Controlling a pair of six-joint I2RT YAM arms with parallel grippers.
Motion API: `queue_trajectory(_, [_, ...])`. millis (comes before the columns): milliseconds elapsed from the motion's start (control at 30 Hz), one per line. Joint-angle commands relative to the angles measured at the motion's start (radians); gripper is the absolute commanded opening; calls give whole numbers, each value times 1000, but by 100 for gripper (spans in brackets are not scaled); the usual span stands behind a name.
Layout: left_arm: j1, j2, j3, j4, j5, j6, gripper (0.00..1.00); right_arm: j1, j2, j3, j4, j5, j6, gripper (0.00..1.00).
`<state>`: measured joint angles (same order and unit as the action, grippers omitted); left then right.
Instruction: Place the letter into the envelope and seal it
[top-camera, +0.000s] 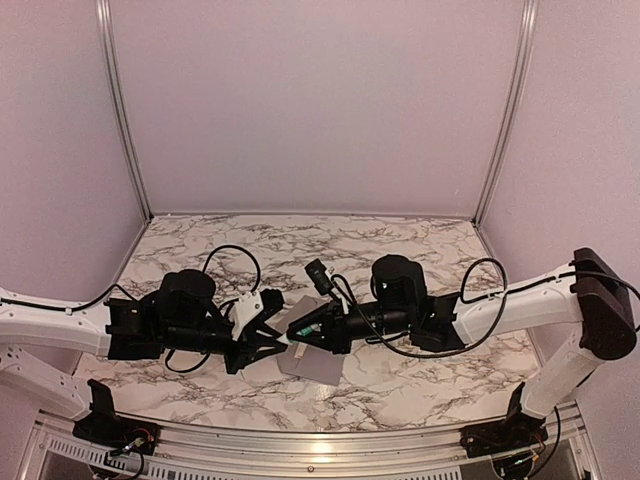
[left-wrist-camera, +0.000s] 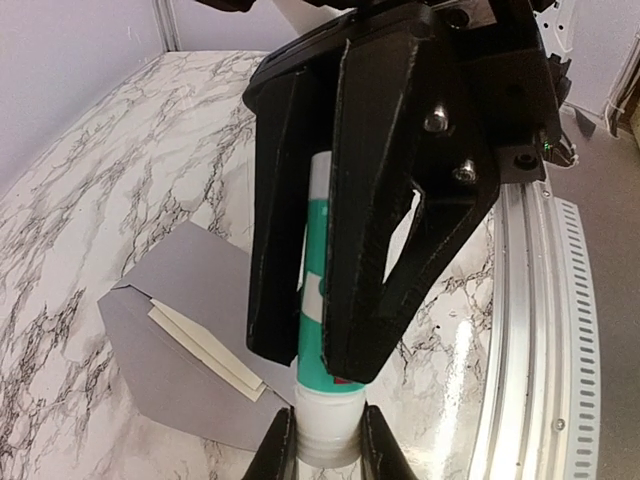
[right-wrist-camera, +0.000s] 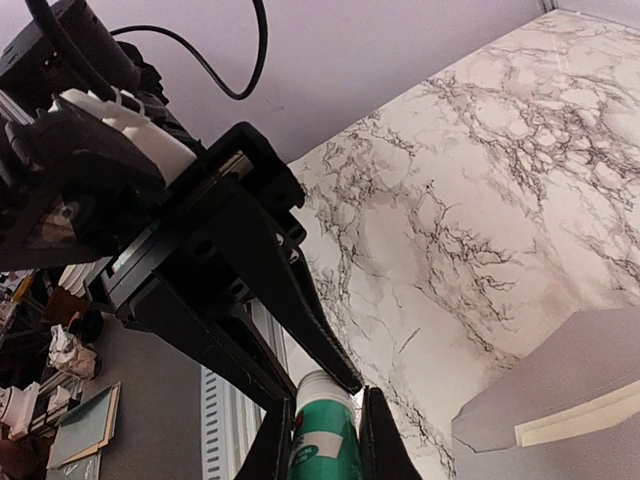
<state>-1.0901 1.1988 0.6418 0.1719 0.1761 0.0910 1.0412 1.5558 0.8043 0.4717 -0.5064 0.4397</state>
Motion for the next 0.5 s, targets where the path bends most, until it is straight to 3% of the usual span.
queue_trajectory(0, [-33, -6, 93, 346, 50, 73, 11, 45, 91, 84, 75, 64, 107, 0])
queue_trajectory(333, [-33, 23, 106, 429, 36, 118, 11, 45, 191, 133, 179, 29, 295, 0])
queue_trajectory(467, [-33, 31, 93, 429, 9, 122, 17, 35, 165, 119, 157, 39, 283, 0])
